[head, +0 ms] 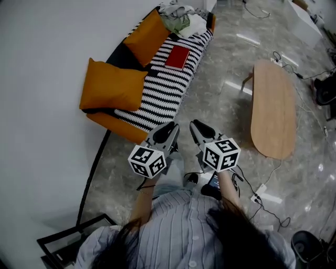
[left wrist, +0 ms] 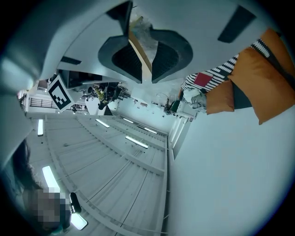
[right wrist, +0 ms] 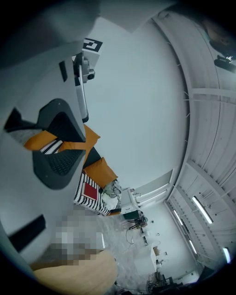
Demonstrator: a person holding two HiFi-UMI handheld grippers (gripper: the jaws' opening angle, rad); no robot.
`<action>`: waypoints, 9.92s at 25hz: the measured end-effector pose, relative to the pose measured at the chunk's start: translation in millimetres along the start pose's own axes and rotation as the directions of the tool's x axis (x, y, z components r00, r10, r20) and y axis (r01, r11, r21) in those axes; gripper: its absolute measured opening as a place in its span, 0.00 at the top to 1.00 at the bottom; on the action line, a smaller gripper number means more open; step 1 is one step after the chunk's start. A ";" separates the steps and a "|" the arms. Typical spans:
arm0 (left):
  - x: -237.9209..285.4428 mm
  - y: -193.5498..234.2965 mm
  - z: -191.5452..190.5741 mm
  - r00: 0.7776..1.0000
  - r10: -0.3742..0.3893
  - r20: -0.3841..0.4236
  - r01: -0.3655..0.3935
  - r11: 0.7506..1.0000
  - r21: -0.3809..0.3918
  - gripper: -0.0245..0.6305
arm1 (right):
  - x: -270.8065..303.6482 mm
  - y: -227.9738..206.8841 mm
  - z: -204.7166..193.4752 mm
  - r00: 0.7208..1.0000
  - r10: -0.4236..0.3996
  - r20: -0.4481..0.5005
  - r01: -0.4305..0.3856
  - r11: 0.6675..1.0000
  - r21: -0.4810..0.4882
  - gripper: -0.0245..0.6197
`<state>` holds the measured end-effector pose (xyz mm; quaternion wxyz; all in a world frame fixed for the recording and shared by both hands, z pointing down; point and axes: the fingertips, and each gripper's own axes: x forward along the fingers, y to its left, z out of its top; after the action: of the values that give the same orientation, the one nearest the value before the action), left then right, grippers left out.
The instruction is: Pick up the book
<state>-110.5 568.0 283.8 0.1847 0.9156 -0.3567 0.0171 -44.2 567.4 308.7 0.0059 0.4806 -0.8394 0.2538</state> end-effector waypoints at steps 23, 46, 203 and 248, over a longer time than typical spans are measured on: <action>128.0 210.8 97.4 0.997 -0.067 -0.031 0.067 0.998 -0.014 0.85 | 234.3 -57.1 93.6 0.999 -0.033 -0.008 0.033 0.996 0.085 0.87; 211.6 295.9 112.9 0.995 -0.066 -0.072 0.063 0.997 -0.045 0.85 | 324.9 -130.7 125.5 0.997 -0.072 -0.039 0.076 0.992 0.096 0.87; 514.7 451.1 53.6 0.958 -0.054 -0.282 -0.078 0.895 -0.440 0.48 | 489.7 -450.5 174.6 0.953 0.046 -0.301 0.075 0.923 0.376 0.53; 358.9 325.2 35.2 0.975 0.132 -0.179 -0.205 0.846 -0.491 0.49 | 360.4 -336.9 138.8 0.929 0.172 -0.328 -0.059 0.943 0.328 0.53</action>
<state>-61.2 103.2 415.5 0.4406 0.7964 -0.4142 0.0022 67.2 80.0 421.0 0.0650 0.3711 -0.8011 0.4650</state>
